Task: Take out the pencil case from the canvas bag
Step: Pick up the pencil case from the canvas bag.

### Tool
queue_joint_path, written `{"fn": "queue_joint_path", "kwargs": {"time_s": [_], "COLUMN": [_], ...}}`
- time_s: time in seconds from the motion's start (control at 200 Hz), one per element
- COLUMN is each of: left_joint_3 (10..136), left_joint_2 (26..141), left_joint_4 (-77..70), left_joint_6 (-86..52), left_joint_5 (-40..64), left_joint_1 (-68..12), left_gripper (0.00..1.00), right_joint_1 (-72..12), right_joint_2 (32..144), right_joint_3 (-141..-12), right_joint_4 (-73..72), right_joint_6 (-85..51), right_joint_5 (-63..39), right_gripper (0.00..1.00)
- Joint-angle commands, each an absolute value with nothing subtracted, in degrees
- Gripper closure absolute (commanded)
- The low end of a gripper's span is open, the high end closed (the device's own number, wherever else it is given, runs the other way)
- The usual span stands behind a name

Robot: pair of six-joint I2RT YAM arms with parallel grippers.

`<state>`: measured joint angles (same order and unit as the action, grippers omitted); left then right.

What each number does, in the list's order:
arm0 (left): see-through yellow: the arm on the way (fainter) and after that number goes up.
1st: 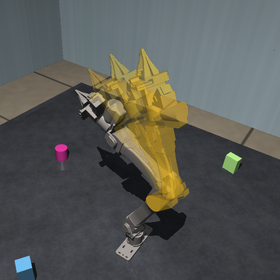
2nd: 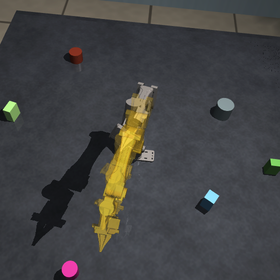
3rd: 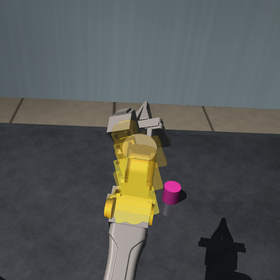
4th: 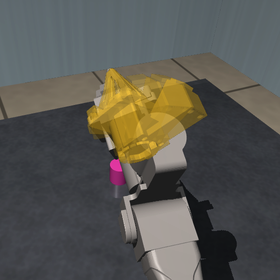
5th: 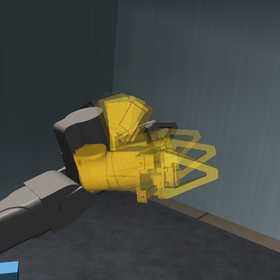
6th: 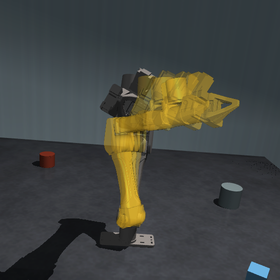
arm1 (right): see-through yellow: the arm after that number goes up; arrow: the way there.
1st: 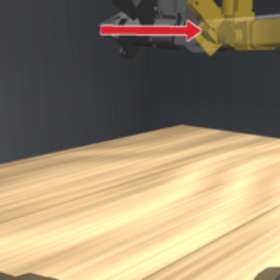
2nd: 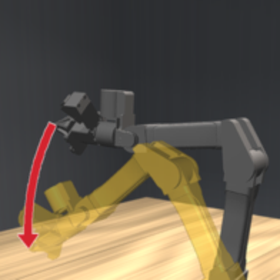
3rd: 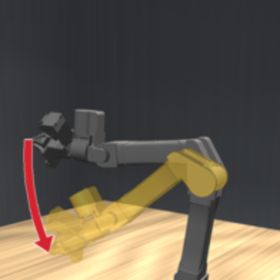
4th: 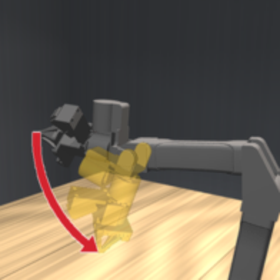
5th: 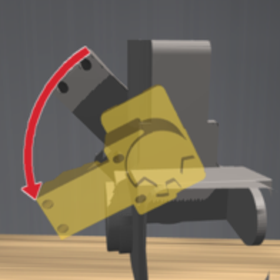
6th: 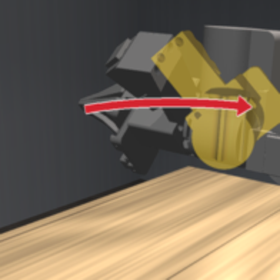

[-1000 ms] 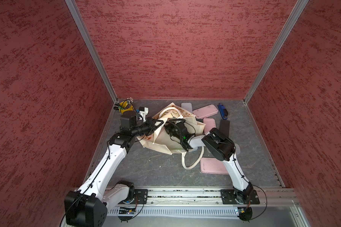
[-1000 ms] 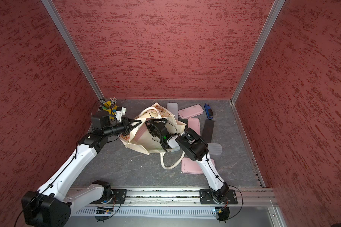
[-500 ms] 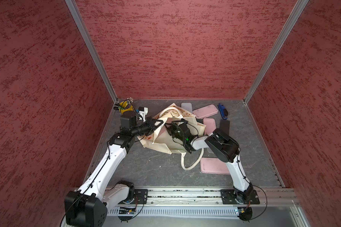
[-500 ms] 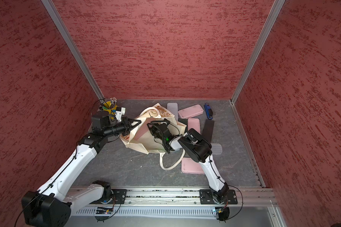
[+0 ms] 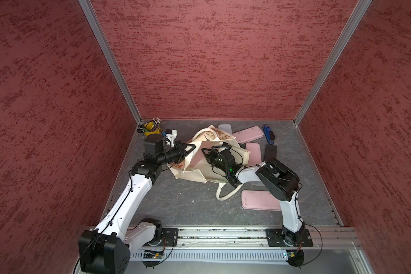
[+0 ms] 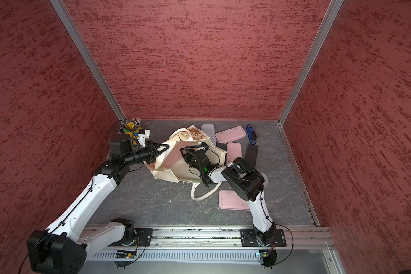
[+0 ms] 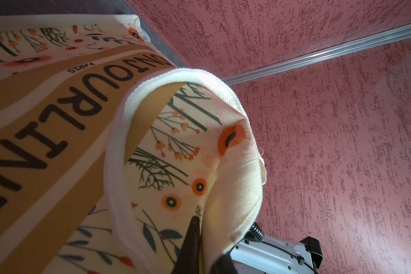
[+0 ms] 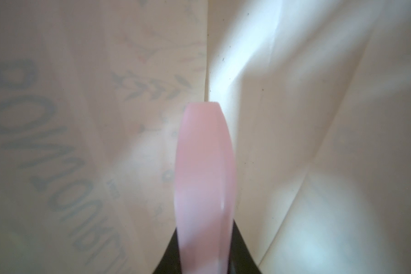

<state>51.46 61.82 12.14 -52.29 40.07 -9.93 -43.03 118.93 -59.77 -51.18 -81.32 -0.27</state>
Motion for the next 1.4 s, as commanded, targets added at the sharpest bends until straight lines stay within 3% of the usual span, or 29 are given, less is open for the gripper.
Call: {"fn": "queue_joint_path", "kwargs": {"time_s": [0.0, 0.621, 1.393], "left_joint_3": [50.54, 51.99, 52.47], "left_joint_2": [61.46, 59.28, 61.47], "left_joint_4": [12.13, 14.49, 9.97], "left_joint_6": [-52.73, -51.33, -54.82], "left_joint_5": [38.32, 36.56, 38.94], "left_joint_1": [-9.15, -7.99, -3.13], "left_gripper": [0.99, 1.0, 1.0], "right_joint_1": [-42.76, -43.66, -44.78], "right_joint_2": [114.67, 111.2, 85.65], "right_joint_3": [-59.34, -61.69, -50.29], "right_joint_4": [-57.35, -58.55, -46.06], "right_joint_6": [-80.85, -82.17, -55.06], "right_joint_5": [2.18, -1.37, -0.74], "right_gripper": [0.94, 0.97, 0.98]}}
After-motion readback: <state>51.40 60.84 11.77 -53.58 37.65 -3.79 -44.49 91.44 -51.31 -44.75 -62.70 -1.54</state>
